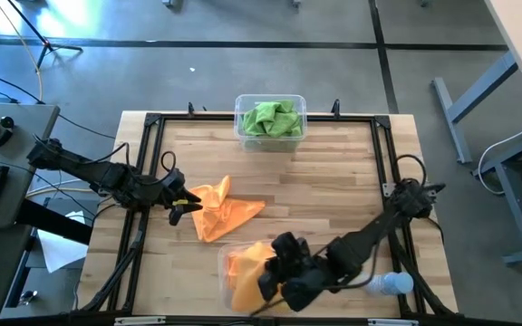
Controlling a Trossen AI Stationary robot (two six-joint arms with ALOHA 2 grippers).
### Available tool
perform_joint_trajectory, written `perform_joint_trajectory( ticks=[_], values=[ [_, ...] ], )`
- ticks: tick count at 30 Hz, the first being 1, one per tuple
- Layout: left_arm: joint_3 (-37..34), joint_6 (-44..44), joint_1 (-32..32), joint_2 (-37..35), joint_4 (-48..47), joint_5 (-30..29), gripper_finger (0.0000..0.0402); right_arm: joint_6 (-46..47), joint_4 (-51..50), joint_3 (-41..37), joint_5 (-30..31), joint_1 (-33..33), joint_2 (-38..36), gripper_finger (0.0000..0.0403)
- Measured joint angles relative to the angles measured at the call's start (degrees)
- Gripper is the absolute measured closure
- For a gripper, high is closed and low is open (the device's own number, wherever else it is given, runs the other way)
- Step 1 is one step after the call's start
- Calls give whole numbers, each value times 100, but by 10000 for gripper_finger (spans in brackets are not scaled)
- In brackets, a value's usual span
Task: Sort microfiber towel by color & place in baskets
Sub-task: Put the yellow towel into the bottom transparent bin
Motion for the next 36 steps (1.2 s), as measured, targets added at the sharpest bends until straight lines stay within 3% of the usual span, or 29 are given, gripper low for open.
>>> perform_joint_trajectory(
  ticks=[5, 19, 27, 31, 36],
  values=[
    [0, 2, 0, 0, -6, 0, 261, 501, 806, -754, -542, -152, 0, 403],
    [0, 7, -1, 0, -94, 127, 261, 2105, 1459, -2116, -1299, -237, -50, 403],
    [2, 18, -2, 0, -111, 128, 261, 2111, 1550, -2334, -1432, -375, 11, 401],
    [2, 243, -2, 0, -103, 127, 261, 1971, 1821, -2332, -1305, -408, 11, 380],
    [1, 423, -2, 0, -104, 129, 261, 2101, 1831, -2332, -1290, -406, 8, 324]
  ],
)
